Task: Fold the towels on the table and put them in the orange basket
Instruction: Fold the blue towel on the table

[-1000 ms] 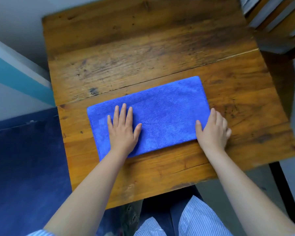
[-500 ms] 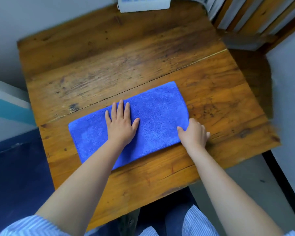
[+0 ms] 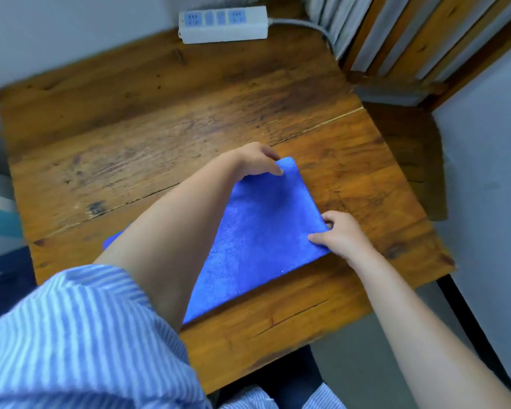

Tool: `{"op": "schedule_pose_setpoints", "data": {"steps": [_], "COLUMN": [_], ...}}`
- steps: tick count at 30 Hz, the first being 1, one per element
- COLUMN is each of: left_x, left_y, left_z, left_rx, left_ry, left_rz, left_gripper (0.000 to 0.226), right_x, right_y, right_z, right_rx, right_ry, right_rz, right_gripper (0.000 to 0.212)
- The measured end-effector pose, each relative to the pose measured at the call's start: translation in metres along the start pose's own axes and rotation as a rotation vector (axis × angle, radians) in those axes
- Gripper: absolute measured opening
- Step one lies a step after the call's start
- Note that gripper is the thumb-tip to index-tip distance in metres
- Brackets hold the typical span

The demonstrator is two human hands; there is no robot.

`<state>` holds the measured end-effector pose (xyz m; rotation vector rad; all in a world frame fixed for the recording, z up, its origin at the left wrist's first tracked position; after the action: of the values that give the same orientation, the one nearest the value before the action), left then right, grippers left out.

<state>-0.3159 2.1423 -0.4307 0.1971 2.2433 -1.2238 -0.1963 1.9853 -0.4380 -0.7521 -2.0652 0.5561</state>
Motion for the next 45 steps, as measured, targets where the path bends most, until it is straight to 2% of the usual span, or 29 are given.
{"op": "schedule_pose_setpoints", "data": {"steps": [4,6,9,12,15,18,21,25,29,35,37,39,42,45], "left_x": [-0.027,-0.037,-0.049,-0.056,-0.050,-0.038,-0.019,0.012,0.038,0.061,0.071,0.086,0.115,0.135], "left_y": [0.004,0.002,-0.005,-0.021,-0.040,-0.059,-0.083,-0.118,-0.134,-0.149,-0.150,-0.144,-0.131,-0.131], "left_z": [-0.004,-0.023,-0.062,-0.099,-0.116,-0.105,-0.081,-0.032,-0.007,0.005,0.011,0.022,0.040,0.047], "left_rx": [0.065,0.004,-0.188,-0.457,-0.652,-0.728,-0.751,-0.624,-0.534,-0.626,-0.598,-0.523,-0.406,-0.370], "left_ry": [-0.154,-0.164,-0.100,0.049,0.230,0.494,0.594,0.708,0.750,0.690,0.712,0.777,0.833,0.696], "left_rz": [0.099,0.158,0.239,0.339,0.410,0.498,0.624,0.789,0.770,0.778,0.728,0.640,0.415,0.286], "left_gripper": [0.018,0.025,0.035,0.024,0.030,0.034,0.027,0.023,0.017,0.021,0.015,0.024,0.035,0.049], "right_x": [0.016,0.033,0.075,0.125,0.157,0.155,0.127,0.086,0.067,0.059,0.053,0.045,0.027,0.009], "right_y": [0.014,0.022,0.027,0.021,0.013,-0.004,-0.019,-0.046,-0.067,-0.090,-0.094,-0.094,-0.092,-0.094], "right_z": [-0.036,-0.057,-0.084,-0.103,-0.104,-0.089,-0.065,-0.036,-0.004,0.014,0.024,0.035,0.052,0.058], "right_rx": [-0.065,-0.182,-0.407,-0.621,-0.700,-0.639,-0.477,-0.348,-0.241,-0.233,-0.214,-0.186,-0.112,-0.018], "right_ry": [-0.176,-0.359,-0.440,-0.488,-0.546,-0.579,-0.592,-0.600,-0.647,-0.607,-0.624,-0.648,-0.679,-0.657], "right_rz": [-0.116,-0.178,-0.311,-0.487,-0.632,-0.732,-0.772,-0.858,-0.925,-1.010,-1.022,-1.026,-1.017,-1.008], "right_gripper": [0.011,0.013,0.018,0.018,0.022,0.017,0.011,0.025,0.027,0.021,0.019,0.016,0.019,0.026]}}
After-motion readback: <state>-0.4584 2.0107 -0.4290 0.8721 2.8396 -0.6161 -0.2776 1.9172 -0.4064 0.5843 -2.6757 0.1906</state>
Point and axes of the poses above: each hand's wrist, its own y-axis towards the middle knuckle, its own z-axis out of the palm, x = y × z, the point moved 7 cm from there along y, towards the middle knuckle, and after that the axes turned 2 degrees about -z, right-handed, at the moved point
